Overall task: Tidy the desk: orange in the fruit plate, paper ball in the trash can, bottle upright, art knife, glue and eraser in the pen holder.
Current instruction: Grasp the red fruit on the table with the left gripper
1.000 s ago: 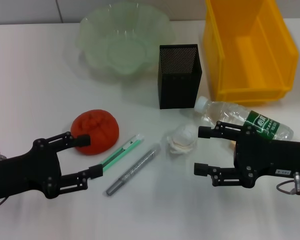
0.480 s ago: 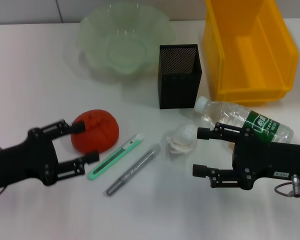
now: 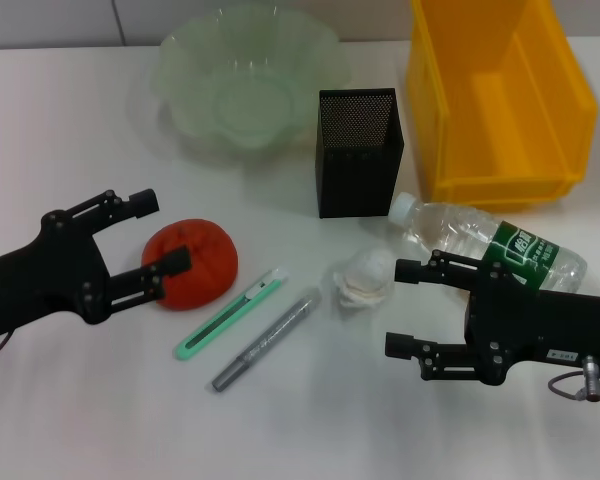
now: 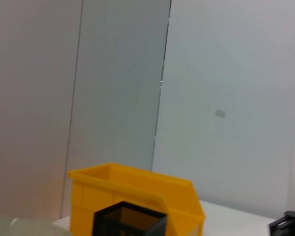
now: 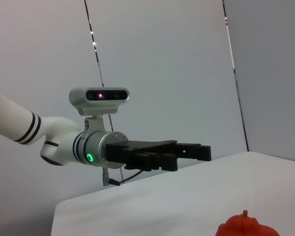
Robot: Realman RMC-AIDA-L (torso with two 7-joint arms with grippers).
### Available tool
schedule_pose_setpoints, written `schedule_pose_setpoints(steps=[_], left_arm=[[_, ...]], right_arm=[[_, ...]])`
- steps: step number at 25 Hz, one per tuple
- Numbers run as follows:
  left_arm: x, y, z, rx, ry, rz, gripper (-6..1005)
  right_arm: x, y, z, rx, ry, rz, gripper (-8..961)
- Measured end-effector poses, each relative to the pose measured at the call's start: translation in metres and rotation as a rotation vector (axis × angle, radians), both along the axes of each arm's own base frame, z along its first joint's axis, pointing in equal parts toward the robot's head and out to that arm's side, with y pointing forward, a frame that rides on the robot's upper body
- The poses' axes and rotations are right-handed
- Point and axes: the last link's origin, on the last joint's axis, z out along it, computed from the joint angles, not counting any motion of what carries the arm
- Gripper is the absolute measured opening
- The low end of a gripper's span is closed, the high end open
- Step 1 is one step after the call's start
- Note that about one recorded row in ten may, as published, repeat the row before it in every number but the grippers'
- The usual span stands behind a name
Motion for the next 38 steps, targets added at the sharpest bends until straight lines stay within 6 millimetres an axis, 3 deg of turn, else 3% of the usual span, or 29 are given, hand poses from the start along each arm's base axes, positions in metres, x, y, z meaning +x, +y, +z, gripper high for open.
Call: schedule_pose_setpoints(steps=[7,11,14,22,34,38], left_arm=[[-0.008,0.024,-0.019,0.074,0.071,0.088,750],[-0.009,0.027,-0.023,0.081,0.081,0.096,746],[-0.014,0.037,-0.041,0.083,0.124,0.172,743],[-0.026,0.038,-0.053,0.079,0.177,0.25,735],[-0.028,0.034,-0.059,0.108,0.199,0.226,723],[-0.03,0.035,-0.053,0.146,0.16,0.263,552]], right_arm=[[0.0,0.0,0.0,0.001,0.003,-0.001,817],[-0.001,0.0,-0.002,-0.004,0.008,-0.001,817],[-0.002,0.0,-0.002,-0.005,0.011,-0.002,818],[-0.003,0.003,-0.001,0.007,0.014,-0.006,817],[-0.004,0.009,-0.005,0.012,-0.005,-0.012,817],[-0.004,0.009,-0.004,0.015,-0.004,-0.015,818]])
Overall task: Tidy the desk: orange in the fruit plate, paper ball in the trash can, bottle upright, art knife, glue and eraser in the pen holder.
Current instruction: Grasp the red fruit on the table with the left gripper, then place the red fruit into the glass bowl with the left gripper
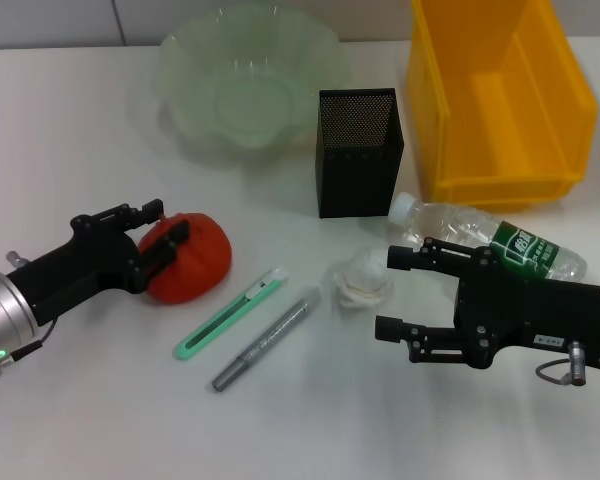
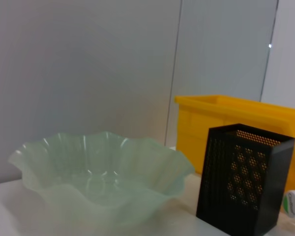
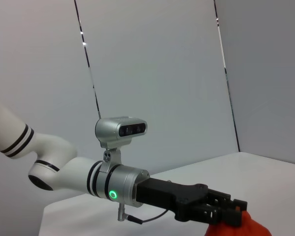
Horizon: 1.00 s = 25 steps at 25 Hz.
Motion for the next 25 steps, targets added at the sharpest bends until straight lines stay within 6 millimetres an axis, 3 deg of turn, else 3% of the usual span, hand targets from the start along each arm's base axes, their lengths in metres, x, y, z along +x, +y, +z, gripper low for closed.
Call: schedule_pose_setpoints(steps=[15,22,24,25], left_arm=[[0.006,0.002,0.005,0.008,-0.031,-0.029,163],[0.012,0.002,0.019,0.055,-0.12,-0.043,114],[0.019,0.009,0.041,0.114,-0.186,-0.072,102],[0.02,0.01,0.043,0.118,-0.192,-0.075,96]], right_arm=[[-0.001,0.006,-0.001,0.016,-0.011,-0.007,818],[-0.001,0.007,-0.001,0.02,-0.011,-0.011,818],[-0.001,0.007,-0.002,0.016,-0.008,-0.015,818],[-0.002,0.007,-0.003,0.014,-0.006,-0.016,818]])
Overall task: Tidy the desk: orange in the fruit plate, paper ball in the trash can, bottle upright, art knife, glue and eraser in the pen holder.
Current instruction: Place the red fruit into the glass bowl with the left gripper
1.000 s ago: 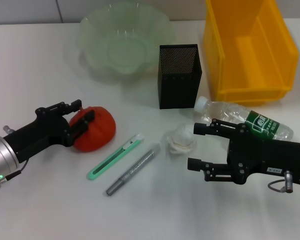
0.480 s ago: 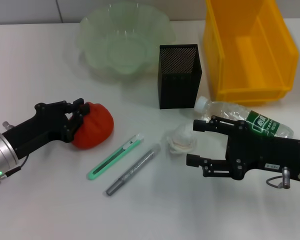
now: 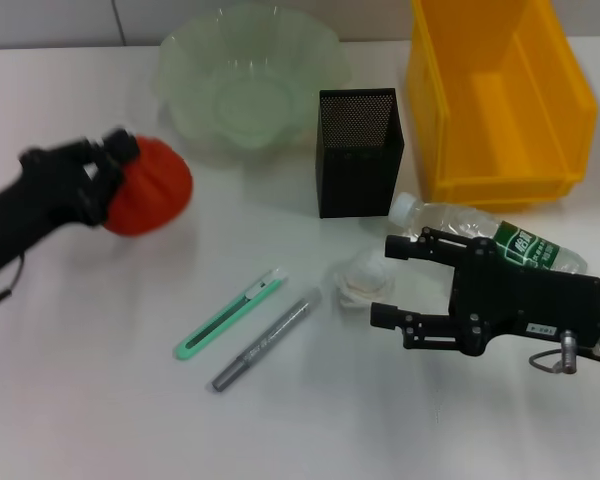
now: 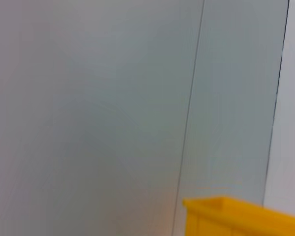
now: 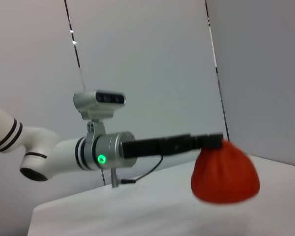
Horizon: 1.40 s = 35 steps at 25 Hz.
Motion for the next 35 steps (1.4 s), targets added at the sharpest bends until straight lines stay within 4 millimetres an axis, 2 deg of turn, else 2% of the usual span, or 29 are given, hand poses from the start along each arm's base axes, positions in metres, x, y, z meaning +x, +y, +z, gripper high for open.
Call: schedule_pose_setpoints(steps=[2,5,9,10,11,14,16,19,25,35], left_arm=[[0.003,0.004,0.005,0.013,-0.015,-0.009,84],[0.024,0.028,0.017,0.054,-0.04,-0.056,74],[0.046,0.056,0.017,0.049,-0.029,-0.083,71],[0.053,0.066,0.016,0.05,-0.02,-0.086,71],[0.053,0.066,0.016,0.05,-0.02,-0.086,71],[0.076,0.098,0.01,0.065,0.023,-0.07,72],[0.08,0.105,0.008,0.067,0.033,-0.058,72],[0.092,0.128,-0.003,0.071,0.082,0.005,71],[0.092,0.138,-0.013,0.091,0.153,0.042,68],[0.09,0.148,-0.022,0.134,0.201,0.114,205]], right_arm=[[-0.001,0.0,0.0,-0.002,0.001,0.001,817],[-0.002,0.001,-0.001,-0.005,0.003,0.002,817],[-0.004,0.001,-0.004,-0.018,0.014,-0.002,817],[-0.004,0.001,-0.004,-0.018,0.014,-0.002,817],[-0.004,0.0,-0.005,-0.022,0.017,-0.003,817],[-0.005,-0.001,-0.006,-0.03,0.026,-0.003,817],[-0.005,-0.002,-0.007,-0.033,0.029,-0.005,818],[-0.005,-0.004,-0.008,-0.04,0.036,-0.011,818],[-0.006,-0.007,-0.01,-0.053,0.051,-0.015,818],[-0.007,-0.007,-0.009,-0.053,0.054,-0.007,817]])
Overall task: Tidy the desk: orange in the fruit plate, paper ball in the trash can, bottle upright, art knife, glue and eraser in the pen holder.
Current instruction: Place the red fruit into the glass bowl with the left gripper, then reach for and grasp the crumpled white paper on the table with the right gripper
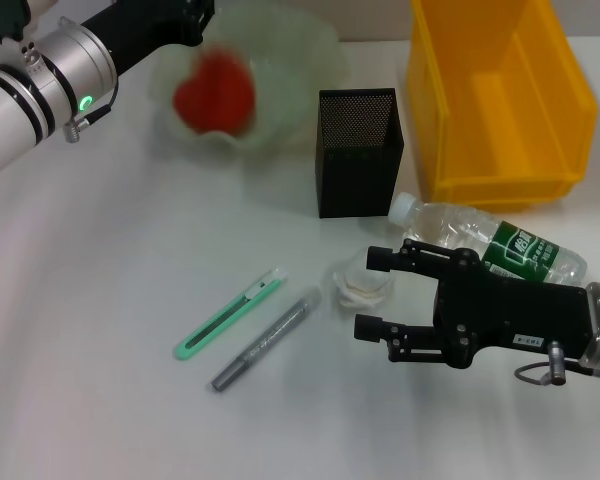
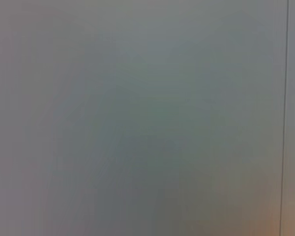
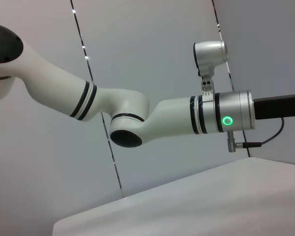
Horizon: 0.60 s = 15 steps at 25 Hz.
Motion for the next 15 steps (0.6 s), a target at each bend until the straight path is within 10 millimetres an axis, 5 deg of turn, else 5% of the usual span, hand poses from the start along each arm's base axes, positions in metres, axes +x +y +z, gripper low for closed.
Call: schedule_pose_setpoints(steps=[10,15], left_arm=[[0.001,-0.006,0.001,-0.009,-0.031,-0.03,397],[0.004,-0.026,0.003,-0.049,-0.094,-0.146,435]], right_arm=[[0.001,-0.001,0.0,0.006,-0.001,0.005,817],[0.002,-0.002,0.0,0.014,0.0,0.005,817]])
